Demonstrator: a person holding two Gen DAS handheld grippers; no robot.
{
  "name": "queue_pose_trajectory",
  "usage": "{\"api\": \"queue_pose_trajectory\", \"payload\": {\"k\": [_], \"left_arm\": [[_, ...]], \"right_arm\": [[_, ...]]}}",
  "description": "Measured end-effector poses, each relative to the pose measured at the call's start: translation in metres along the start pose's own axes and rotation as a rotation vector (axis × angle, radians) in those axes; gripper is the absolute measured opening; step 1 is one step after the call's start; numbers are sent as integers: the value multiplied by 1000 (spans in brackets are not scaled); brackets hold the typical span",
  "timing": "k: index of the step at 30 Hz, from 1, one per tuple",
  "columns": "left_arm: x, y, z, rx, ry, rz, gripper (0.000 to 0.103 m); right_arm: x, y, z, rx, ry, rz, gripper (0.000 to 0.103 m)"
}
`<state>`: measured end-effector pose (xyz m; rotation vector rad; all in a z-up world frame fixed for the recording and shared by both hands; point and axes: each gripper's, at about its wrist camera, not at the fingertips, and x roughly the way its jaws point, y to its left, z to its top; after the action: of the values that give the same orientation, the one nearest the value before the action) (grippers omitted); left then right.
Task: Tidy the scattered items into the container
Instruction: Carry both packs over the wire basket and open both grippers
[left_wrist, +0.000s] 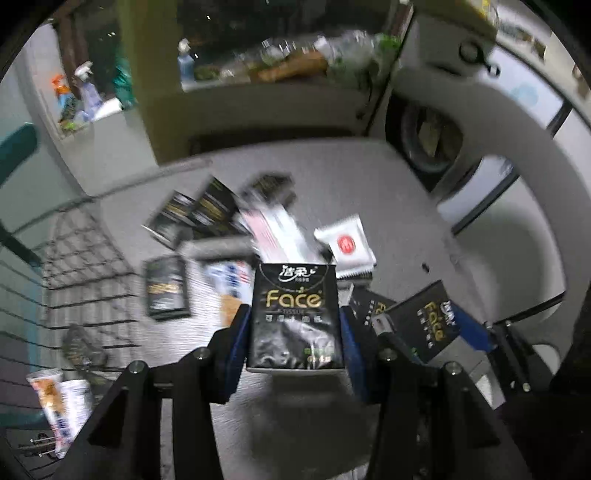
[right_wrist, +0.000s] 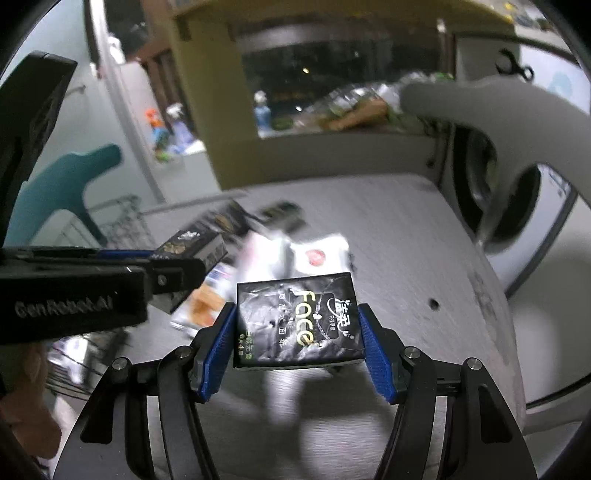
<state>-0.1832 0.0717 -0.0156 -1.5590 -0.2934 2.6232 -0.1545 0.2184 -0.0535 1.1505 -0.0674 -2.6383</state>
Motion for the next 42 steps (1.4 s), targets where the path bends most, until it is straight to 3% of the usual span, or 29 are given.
{"api": "queue_pose_trajectory", "payload": {"k": [5,11,16,20,26,30,36,39,42], "left_arm": [[-54,54,2,-61,-57,6,52],[-88,128,-16,-144,-78,102,52],[-80,190,-42,-232,5,203,52],[-55,224,-57,-308,104,235,52],[-33,242,-68,-342,179,224,53],[-35,238,-66,-333,161,221,63],[-49,222,-61,-328,114,178,63],[-56,199,-53,-295,90,157,63],[-58,160,-40,-246,68,108,63]], "right_arm": [[-24,59,17,-53,-39,98,64],[-31,155,27,-179,-38,244,64],[2,227,7,-318,61,306,64],[28,257,-6,-390,115,293,64],[43,258,-12,-431,135,252,64],[41,253,-9,-415,130,251,69],[20,222,2,-329,77,238,69],[2,183,14,-274,11,152,69],[-11,130,26,-216,-45,12,69]]}}
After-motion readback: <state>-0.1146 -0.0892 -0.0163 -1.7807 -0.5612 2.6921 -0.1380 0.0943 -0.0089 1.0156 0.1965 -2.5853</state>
